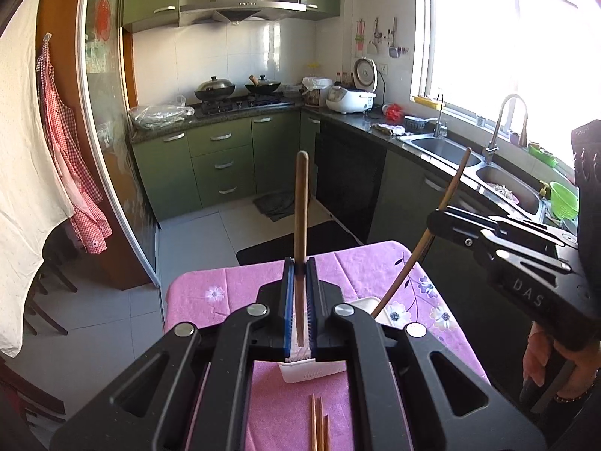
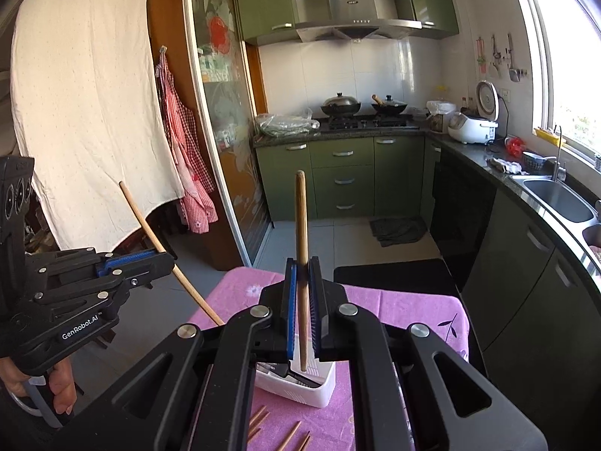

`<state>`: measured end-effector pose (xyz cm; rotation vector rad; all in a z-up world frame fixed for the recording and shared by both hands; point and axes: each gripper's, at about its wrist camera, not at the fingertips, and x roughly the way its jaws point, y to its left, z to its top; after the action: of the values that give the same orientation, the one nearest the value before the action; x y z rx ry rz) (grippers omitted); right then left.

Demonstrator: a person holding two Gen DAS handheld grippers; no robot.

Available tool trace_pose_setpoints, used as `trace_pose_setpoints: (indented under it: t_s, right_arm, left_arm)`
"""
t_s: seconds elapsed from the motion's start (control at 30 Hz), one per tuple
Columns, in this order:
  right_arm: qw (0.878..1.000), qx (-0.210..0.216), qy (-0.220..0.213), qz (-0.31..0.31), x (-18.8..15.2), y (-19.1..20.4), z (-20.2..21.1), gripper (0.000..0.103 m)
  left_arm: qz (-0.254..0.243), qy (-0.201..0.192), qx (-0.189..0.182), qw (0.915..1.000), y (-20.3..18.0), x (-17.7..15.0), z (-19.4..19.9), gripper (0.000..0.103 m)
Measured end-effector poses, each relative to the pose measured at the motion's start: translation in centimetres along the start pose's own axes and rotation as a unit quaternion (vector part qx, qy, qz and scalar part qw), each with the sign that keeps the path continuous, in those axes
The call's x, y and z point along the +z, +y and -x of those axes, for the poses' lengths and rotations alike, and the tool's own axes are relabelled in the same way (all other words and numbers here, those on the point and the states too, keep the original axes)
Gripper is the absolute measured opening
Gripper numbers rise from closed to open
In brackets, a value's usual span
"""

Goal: Organize utensils
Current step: 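Carry the chopsticks upright and release them into the white holder with both tools, then grasp another wooden chopstick with the left tool while the right tool grasps another chopstick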

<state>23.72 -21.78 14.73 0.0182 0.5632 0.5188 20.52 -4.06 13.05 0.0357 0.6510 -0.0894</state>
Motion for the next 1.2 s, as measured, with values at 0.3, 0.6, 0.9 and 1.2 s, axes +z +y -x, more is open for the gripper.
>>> trace_pose_setpoints:
  t_s: [0.3,0.6,0.9,1.2]
  right_arm:
    - [0.997,0.007,0.072,0.004,-4.3,-0.3,-6.9,0.007]
    - [0.998,0.029,0.052,0.006,-5.0,0.6,-2.6,0.013]
    - [0.994,0.01,0.108,0.022,-12.9,-0.2,2.8,0.022]
    - [0.97,0.006,0.243,-0.029,-24.4,-4.5,-1.4,0.022]
  left_arm:
    - [0.006,0.064,0.003,0.998,0.8,-2.8,-5.1,0.006]
    - [0.004,0.057,-0.003,0.9984,1.2,-4.3,-1.8,0.024]
    - [0.007,0.173,-0.031,0.9843,1.3,-13.1,-2.4,0.029]
    - [0.002,0.305,-0.05,0.9509,0.3,-20.8,-9.6,0.022]
